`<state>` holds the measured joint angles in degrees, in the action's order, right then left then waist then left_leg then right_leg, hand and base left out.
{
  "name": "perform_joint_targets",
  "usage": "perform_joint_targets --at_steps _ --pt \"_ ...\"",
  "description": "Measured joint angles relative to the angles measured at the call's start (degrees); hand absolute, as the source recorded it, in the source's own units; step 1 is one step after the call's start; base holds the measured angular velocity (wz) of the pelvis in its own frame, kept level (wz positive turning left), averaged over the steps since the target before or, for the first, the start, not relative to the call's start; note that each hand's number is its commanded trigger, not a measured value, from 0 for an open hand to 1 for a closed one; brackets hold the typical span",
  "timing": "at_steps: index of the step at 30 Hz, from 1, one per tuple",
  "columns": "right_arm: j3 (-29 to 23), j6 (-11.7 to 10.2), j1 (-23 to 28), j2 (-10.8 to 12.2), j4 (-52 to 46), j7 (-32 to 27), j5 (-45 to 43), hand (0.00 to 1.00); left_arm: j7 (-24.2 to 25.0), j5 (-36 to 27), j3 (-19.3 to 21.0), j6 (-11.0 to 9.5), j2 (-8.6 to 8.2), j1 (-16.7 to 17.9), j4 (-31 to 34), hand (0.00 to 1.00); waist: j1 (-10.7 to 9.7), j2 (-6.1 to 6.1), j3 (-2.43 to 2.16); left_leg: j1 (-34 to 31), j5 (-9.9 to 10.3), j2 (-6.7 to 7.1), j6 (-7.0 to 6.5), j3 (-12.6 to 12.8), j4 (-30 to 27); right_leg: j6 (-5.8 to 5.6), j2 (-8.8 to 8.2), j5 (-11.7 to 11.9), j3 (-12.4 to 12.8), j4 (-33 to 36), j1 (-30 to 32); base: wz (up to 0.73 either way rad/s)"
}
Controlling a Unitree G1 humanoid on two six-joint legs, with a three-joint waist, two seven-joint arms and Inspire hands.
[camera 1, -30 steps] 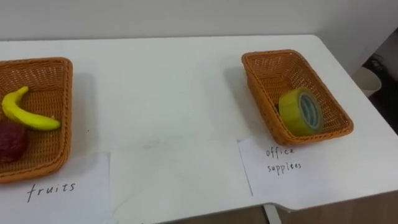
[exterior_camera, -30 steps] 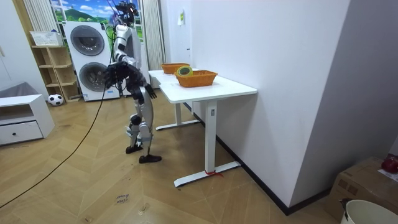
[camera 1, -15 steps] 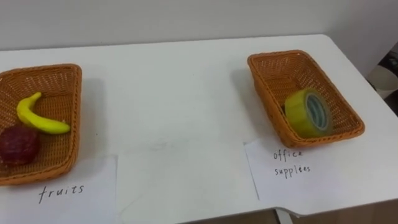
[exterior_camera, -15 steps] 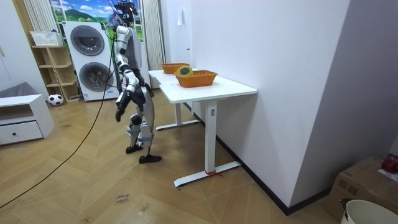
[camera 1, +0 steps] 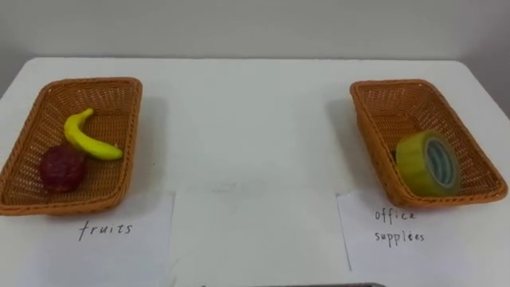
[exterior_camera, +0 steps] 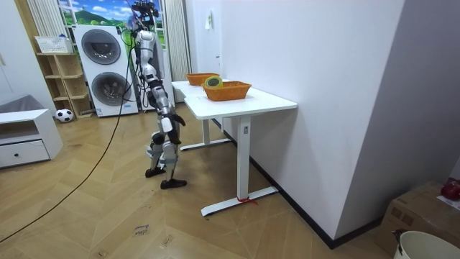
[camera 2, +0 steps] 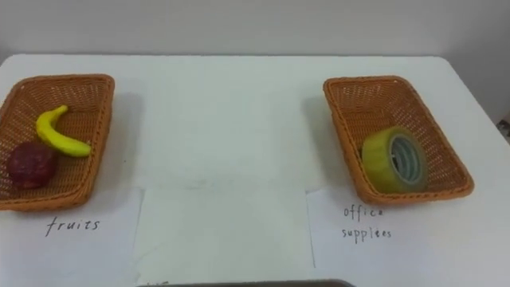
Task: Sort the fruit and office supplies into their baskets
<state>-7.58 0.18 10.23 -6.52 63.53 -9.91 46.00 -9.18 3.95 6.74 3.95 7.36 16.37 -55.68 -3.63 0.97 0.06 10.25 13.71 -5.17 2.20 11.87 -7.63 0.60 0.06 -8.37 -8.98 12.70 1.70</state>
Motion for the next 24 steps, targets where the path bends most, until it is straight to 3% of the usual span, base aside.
perform_joint_targets --at_steps 5,14,24 --pt "4.0 0.2 0.0 0.2 1.5 7.2 -5.9 0.00 1.1 -2.3 -0.3 -0.7 -0.48 -0.5 -0.1 0.00 1.1 0.02 0.12 0.0 0.0 0.00 0.00 -0.4 0.0 -0.13 -0.07 0.0 -0.7 -1.0 -1.1 0.11" --pt "8.6 0.2 -0.6 0.2 2.8 10.8 -11.8 0.00 1.3 -6.0 -1.7 -1.6 -0.90 -2.5 -2.9 0.00 2.4 -0.83 0.15 -0.3 0.0 -0.02 0.00 -1.0 0.0 -0.09 0.08 0.1 -1.0 -1.1 -1.5 0.00" --pt "8.9 0.1 -1.3 -0.1 3.2 13.3 -17.0 0.00 0.9 -7.6 -3.5 -1.9 -0.74 -2.8 -2.9 0.00 2.4 -1.15 0.25 -0.6 0.0 -0.05 0.00 -1.1 0.0 -0.17 0.18 0.4 -1.3 -2.2 -1.9 0.00"
